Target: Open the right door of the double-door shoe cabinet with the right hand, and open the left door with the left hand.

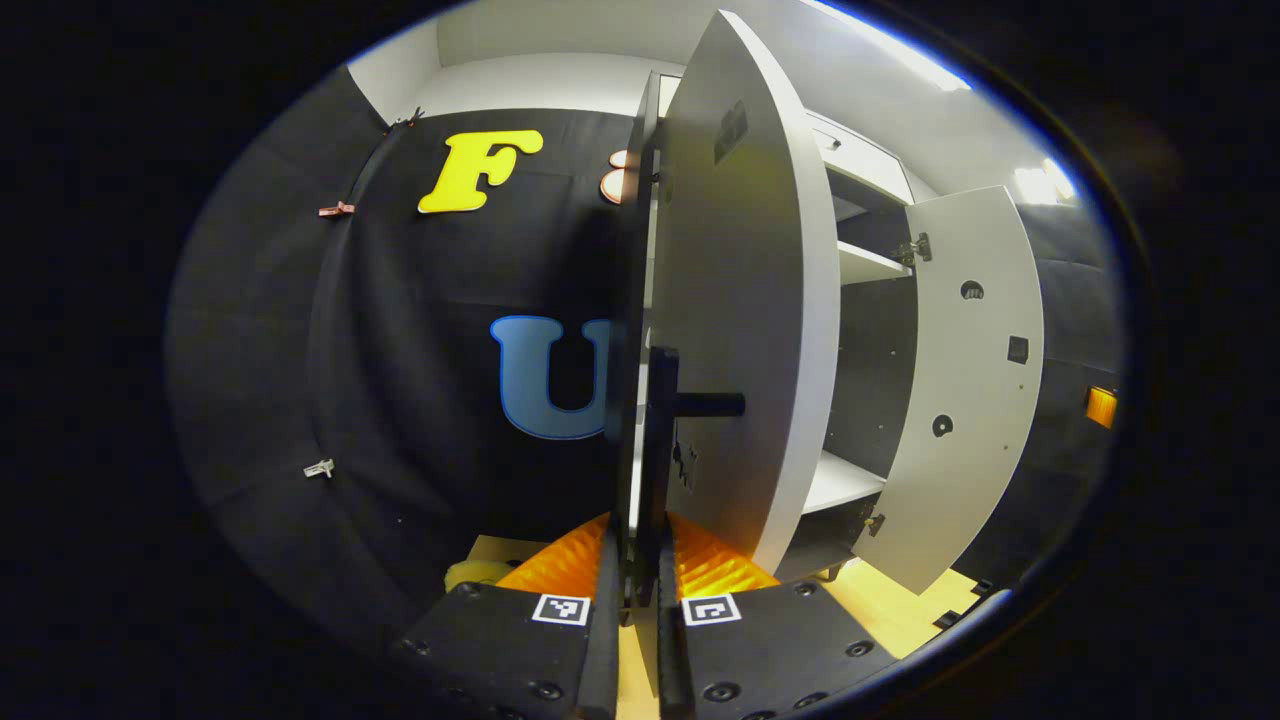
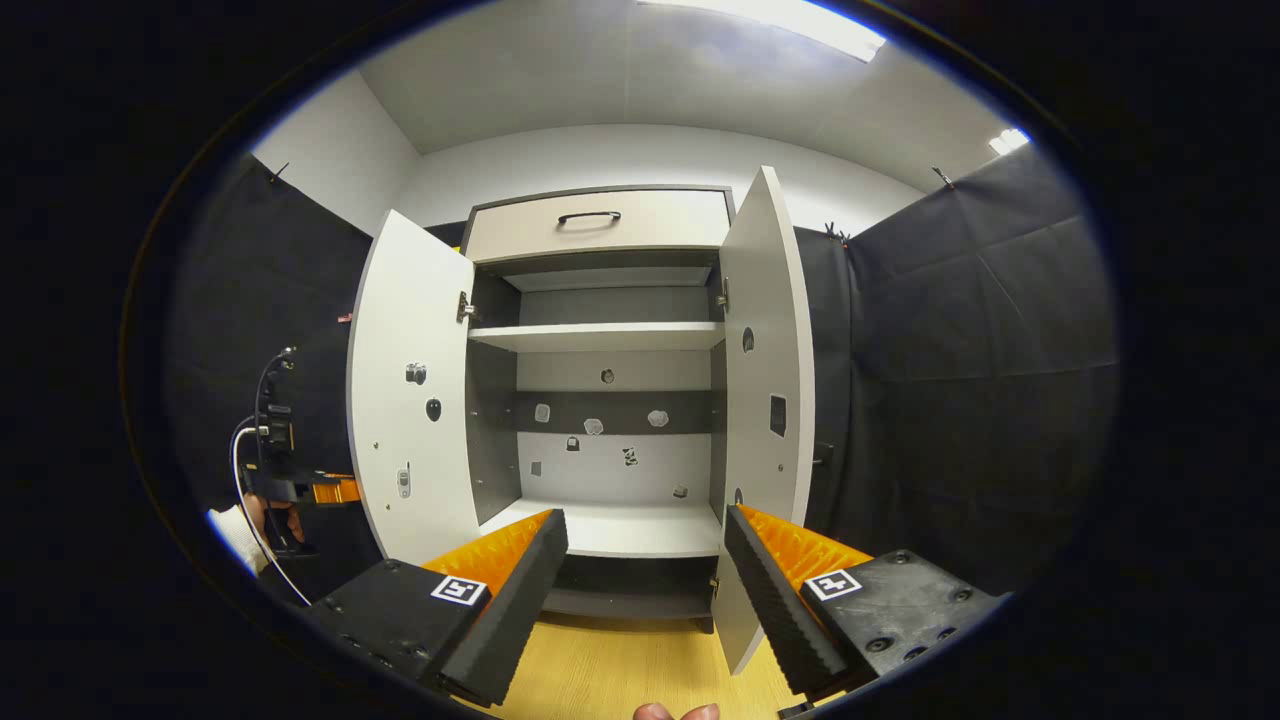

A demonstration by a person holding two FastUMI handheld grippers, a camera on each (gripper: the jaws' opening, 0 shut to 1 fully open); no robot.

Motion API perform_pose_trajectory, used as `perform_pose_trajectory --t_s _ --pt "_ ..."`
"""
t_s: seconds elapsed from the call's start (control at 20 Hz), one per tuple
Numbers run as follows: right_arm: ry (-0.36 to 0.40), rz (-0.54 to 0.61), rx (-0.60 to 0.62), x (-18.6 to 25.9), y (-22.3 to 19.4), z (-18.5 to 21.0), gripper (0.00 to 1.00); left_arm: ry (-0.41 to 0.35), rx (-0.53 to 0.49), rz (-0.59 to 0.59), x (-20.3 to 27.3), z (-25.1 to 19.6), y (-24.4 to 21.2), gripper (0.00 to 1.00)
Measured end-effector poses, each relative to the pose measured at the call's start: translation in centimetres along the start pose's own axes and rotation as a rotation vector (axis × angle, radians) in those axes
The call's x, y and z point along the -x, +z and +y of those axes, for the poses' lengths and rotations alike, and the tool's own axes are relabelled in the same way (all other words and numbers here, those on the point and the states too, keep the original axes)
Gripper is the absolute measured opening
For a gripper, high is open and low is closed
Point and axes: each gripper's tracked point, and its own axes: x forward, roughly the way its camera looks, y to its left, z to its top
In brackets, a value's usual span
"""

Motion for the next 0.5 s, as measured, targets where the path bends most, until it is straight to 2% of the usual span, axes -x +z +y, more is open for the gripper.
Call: perform_pose_trajectory --t_s 0.15,0.35,0.45,0.5 --pt "0.007 0.008 0.001 0.2 -0.1 0.1 0.99 0.025 0.001 -0.005 0.2 0.5 0.1 0.25" --pt "0.009 0.009 0.012 0.2 -0.1 0.0 0.99 0.063 -0.007 -0.032 0.3 1.3 0.7 0.41" --pt "0.008 0.011 0.01 0.3 -0.2 0.1 0.99 0.068 -0.019 -0.035 0.7 1.1 0.6 0.54" --pt "0.007 0.011 0.009 0.4 -0.2 0.1 0.99 0.07 -0.028 -0.037 1.0 0.9 0.5 0.53"
